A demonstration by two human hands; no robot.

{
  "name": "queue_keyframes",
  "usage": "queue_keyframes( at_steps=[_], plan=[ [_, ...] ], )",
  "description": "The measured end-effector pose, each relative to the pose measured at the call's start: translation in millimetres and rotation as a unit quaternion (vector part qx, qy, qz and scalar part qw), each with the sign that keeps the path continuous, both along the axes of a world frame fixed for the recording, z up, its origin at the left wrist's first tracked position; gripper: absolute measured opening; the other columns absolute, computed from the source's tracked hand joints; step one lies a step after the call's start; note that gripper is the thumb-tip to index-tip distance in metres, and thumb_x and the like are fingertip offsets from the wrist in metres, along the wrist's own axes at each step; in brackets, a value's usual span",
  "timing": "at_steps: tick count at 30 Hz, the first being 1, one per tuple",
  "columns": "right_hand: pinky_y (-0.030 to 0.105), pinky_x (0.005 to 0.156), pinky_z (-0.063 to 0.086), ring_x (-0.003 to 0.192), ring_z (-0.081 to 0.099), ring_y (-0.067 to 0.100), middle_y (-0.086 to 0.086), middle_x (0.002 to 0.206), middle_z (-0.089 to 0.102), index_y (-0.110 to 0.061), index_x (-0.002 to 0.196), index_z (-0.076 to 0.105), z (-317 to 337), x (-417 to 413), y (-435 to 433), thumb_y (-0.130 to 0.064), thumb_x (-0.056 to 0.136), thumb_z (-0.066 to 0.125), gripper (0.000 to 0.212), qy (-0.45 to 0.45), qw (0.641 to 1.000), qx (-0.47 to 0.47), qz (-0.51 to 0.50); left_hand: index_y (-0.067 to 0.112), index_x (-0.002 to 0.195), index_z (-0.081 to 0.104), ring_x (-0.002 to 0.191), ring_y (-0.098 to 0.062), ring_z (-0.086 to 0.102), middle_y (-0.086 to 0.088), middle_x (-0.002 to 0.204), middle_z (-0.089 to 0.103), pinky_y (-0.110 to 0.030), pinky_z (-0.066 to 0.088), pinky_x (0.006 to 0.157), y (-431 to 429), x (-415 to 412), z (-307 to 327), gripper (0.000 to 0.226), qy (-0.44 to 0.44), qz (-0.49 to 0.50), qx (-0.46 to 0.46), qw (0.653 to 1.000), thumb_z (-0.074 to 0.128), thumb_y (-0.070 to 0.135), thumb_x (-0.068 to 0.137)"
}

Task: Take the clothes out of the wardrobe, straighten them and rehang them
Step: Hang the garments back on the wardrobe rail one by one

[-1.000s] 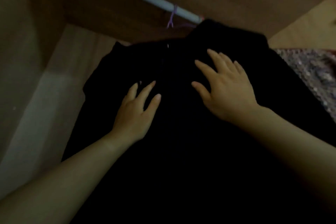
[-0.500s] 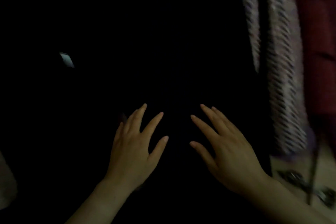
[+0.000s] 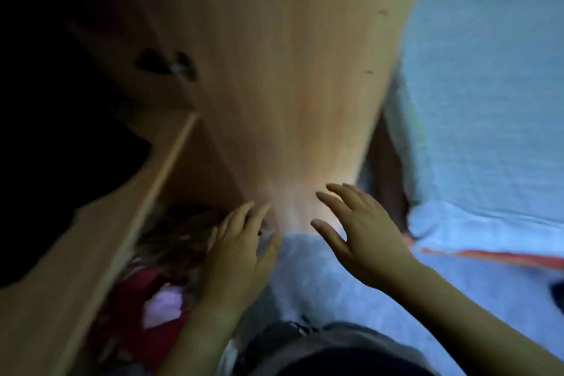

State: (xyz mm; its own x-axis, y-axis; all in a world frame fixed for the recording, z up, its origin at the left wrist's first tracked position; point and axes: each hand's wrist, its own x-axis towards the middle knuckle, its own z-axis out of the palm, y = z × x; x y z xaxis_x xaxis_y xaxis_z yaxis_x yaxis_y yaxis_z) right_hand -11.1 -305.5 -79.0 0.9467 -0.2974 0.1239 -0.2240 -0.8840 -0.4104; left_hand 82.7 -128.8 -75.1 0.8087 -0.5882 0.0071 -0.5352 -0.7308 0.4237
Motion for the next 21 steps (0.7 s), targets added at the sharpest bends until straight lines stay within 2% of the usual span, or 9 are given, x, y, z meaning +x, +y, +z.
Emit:
queue_keyframes(
  at_steps=[3,6,8,13,17,21],
  plan=[
    [0.047,0.091,0.047,0.116,0.053,0.031,0.008,0.125,0.058,-0.016,0.121,0.058,-16,-79,-68,-0.057,0.092,0.029,0.058,0.023,0.994,0.012,-0.108,0.031,0.133,0.05,0.127,-0.02,0.043,0.005,0.139,0.049,-0.042,0.032,0.104,-92,-48,-19,0.073,0.022,-0.098,0.019,0.995,0.019,0.066,0.077],
    [0.046,0.087,0.049,0.111,0.055,0.033,0.01,0.121,0.059,-0.012,0.118,0.06,-21,-148,-123,-0.056,0.092,0.03,0.059,0.023,0.977,0.011,-0.21,0.025,0.13,0.054,0.122,-0.026,0.05,-0.002,0.133,0.055,-0.043,0.037,0.102,-180,-82,-31,0.068,0.01,-0.228,0.021,0.973,0.026,0.062,0.08],
    [0.044,0.088,0.049,0.111,0.056,0.032,0.01,0.122,0.059,-0.012,0.118,0.06,-20,-191,-151,-0.052,0.09,0.035,0.055,0.017,0.958,0.009,-0.288,0.025,0.132,0.052,0.124,-0.026,0.048,-0.004,0.134,0.053,-0.047,0.039,0.102,-235,-105,-33,0.066,0.016,-0.309,0.017,0.951,0.028,0.061,0.082],
    [0.042,0.094,0.045,0.118,0.052,0.028,0.006,0.127,0.057,-0.015,0.122,0.058,-28,-290,-186,-0.057,0.09,0.03,0.059,0.008,0.89,0.037,-0.454,0.021,0.127,0.055,0.115,-0.03,0.055,-0.006,0.126,0.059,-0.052,0.046,0.091,-345,-175,-34,0.058,0.005,-0.459,-0.008,0.888,0.036,0.057,0.086],
    [0.039,0.093,0.044,0.115,0.054,0.027,0.005,0.125,0.058,-0.016,0.121,0.059,-36,-330,-213,-0.055,0.09,0.033,0.056,0.007,0.85,0.054,-0.524,0.023,0.128,0.052,0.114,-0.028,0.055,-0.004,0.125,0.058,-0.052,0.046,0.091,-403,-221,-46,0.053,0.036,-0.519,-0.001,0.854,0.037,0.054,0.087],
    [0.04,0.096,0.042,0.12,0.05,0.025,0.004,0.13,0.055,-0.016,0.125,0.056,-36,-354,-270,-0.057,0.089,0.03,0.06,-0.003,0.836,0.083,-0.542,0.025,0.13,0.049,0.117,-0.022,0.052,0.001,0.129,0.055,-0.047,0.045,0.093,-459,-247,-51,0.057,0.047,-0.526,0.025,0.849,0.031,0.058,0.087]
  ],
)
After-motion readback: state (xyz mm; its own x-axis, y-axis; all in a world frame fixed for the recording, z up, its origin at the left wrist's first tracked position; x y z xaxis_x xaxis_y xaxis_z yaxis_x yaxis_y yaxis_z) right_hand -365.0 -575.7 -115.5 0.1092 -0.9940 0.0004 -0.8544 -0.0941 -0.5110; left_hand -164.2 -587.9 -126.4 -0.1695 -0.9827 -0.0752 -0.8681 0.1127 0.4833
